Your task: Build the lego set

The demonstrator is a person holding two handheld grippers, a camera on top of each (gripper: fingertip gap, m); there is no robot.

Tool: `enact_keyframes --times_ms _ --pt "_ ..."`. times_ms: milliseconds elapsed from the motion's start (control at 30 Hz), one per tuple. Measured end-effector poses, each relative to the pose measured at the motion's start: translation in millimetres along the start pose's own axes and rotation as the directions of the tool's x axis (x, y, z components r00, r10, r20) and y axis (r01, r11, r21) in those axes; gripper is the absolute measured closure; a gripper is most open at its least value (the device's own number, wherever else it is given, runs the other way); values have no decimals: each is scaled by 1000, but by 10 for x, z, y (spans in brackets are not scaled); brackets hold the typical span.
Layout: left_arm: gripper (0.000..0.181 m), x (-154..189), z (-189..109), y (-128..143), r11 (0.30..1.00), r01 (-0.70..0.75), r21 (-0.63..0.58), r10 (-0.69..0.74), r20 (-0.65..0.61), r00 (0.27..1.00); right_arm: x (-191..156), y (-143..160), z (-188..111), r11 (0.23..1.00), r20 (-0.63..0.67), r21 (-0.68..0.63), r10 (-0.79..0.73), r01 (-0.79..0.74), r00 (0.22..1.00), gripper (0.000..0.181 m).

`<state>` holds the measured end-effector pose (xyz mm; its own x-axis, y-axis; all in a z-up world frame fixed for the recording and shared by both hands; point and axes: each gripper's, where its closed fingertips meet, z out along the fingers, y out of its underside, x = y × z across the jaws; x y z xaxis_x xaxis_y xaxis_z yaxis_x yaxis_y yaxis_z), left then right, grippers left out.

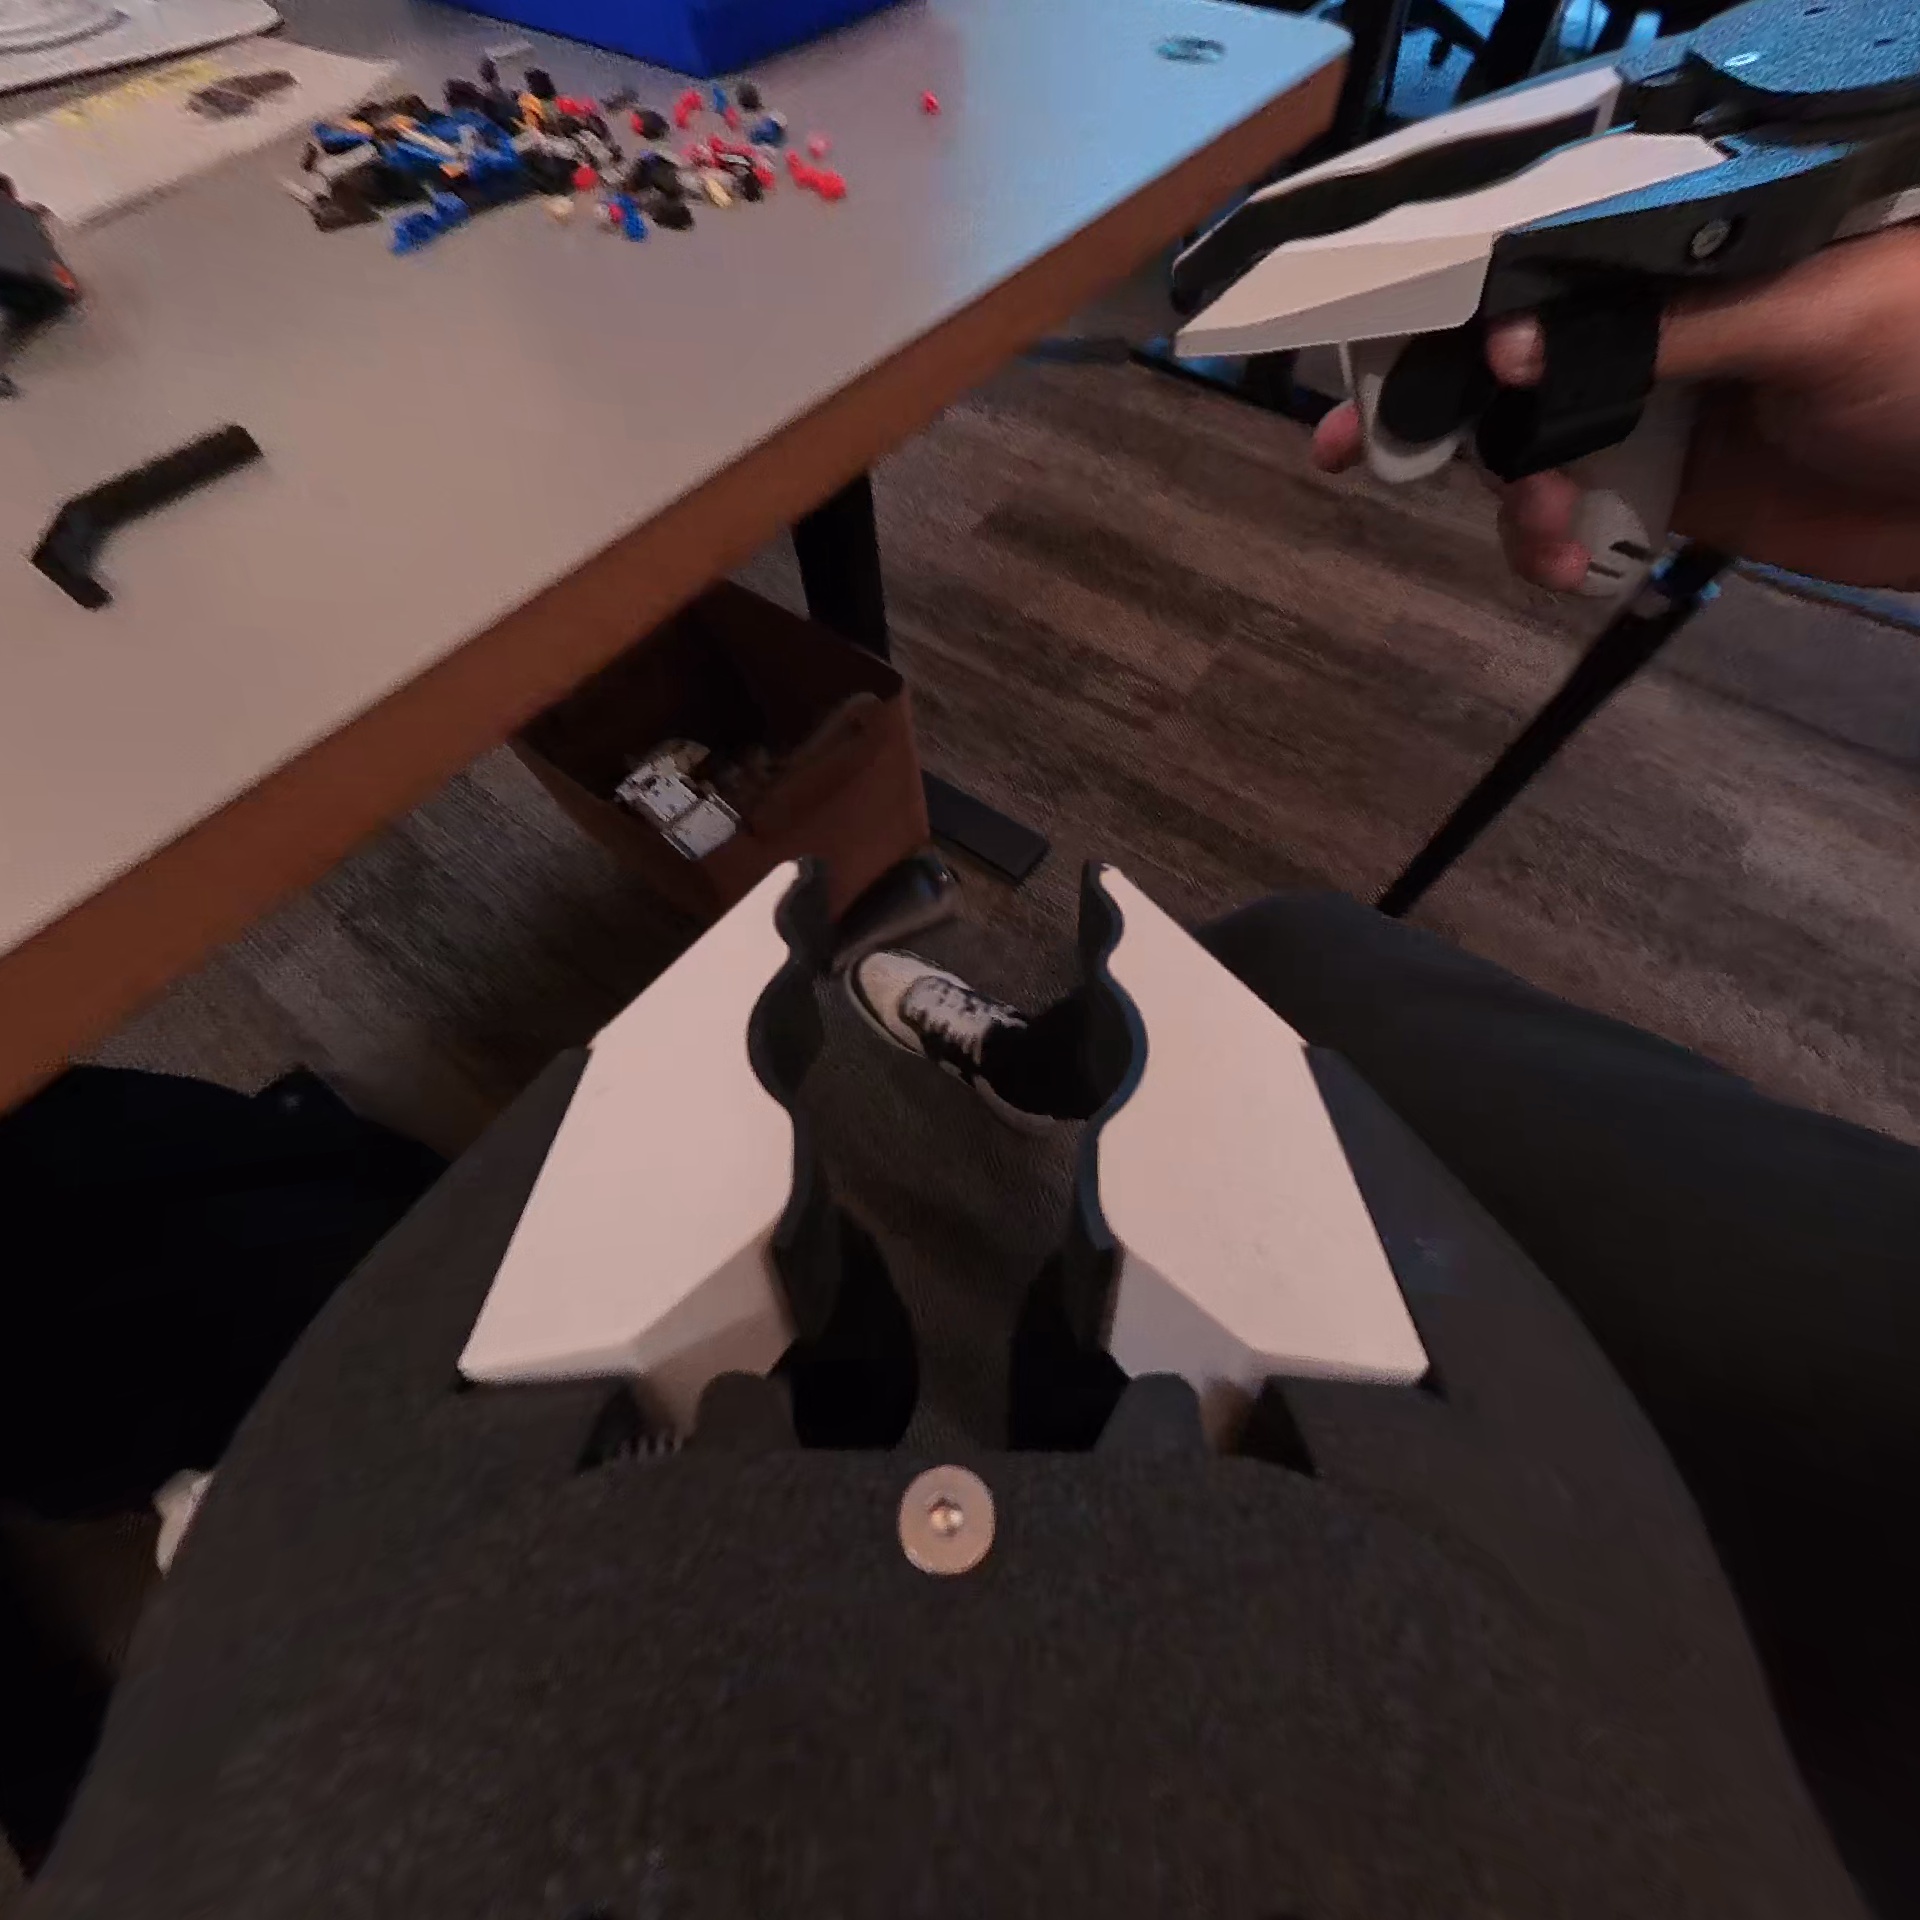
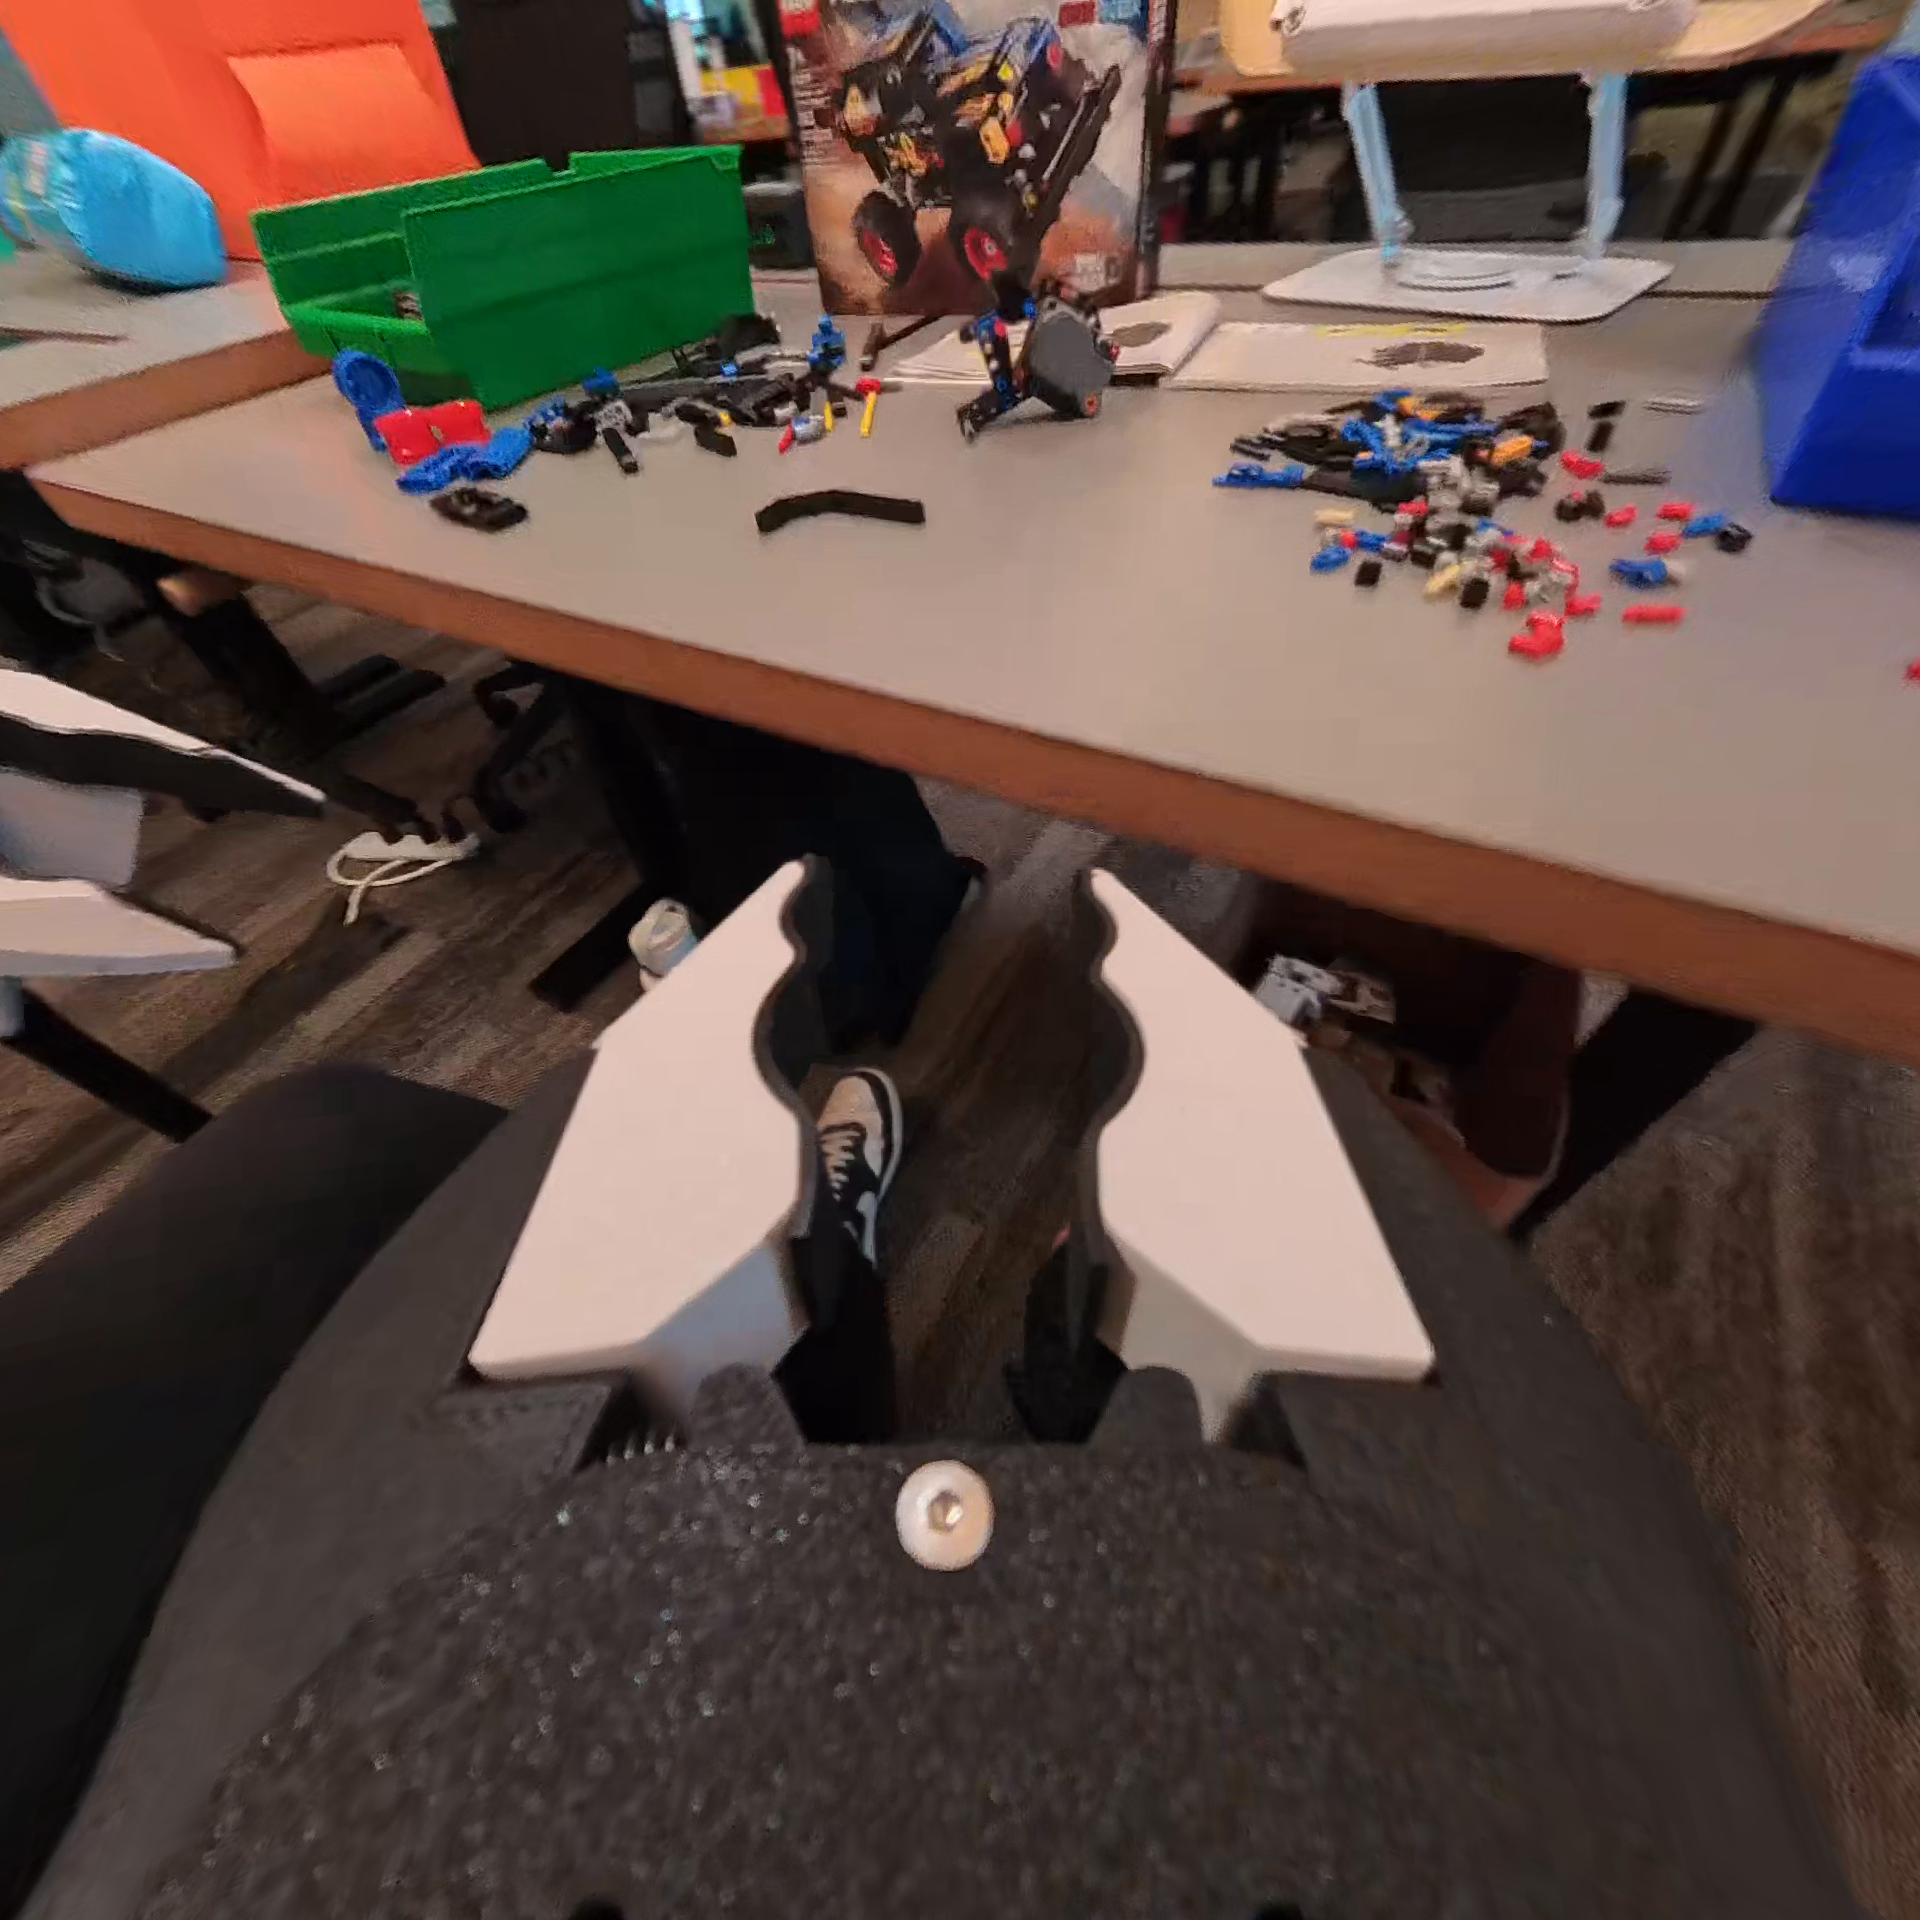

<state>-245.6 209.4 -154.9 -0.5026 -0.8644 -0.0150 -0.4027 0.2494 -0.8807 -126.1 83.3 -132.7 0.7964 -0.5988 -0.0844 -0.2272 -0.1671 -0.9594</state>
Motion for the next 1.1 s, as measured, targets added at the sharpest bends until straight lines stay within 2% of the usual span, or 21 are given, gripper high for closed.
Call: enact_keyframes --times_ms 100,200,300,433,500,700,867,1000,1100 --pt "136 -276 247 -140 1000 23 20 -22 -2 1000 350 -172 237 998 10 -45 -32 33 999 136" --pt "137 -424 440 -147 1000 21 -3 -21 -23 1000 648 -302 375 996 -1 -59 -66 65 998 148" --pt "138 -594 568 -191 999 26 -20 -26 -9 1000 849 -371 539 992 13 -88 -89 90 996 147" --pt "141 -679 671 -436 994 107 7 -106 -74 992 1167 -417 741 977 -20 -150 -155 150 988 147" --pt "141 -719 707 -557 997 74 -8 -74 -100 992 1343 -434 809 975 -49 -174 -151 141 987 147" --pt "141 -1244 833 -936 999 35 19 -35 -5 999 1950 -469 1066 974 -138 -224 -76 44 988 152" --pt "141 -1618 1016 -1041 1000 21 12 -21 -13 1000 2424 -510 1427 956 -193 -287 -119 61 974 152" --pt "141 -1765 1066 -1182 997 66 44 -62 -79 995 2565 -564 1730 958 -129 -285 -15 -23 992 148" --pt "141 -1843 1102 -1282 992 101 72 -92 -125 988 2620 -533 1924 943 -85 -332 -43 12 995 148"
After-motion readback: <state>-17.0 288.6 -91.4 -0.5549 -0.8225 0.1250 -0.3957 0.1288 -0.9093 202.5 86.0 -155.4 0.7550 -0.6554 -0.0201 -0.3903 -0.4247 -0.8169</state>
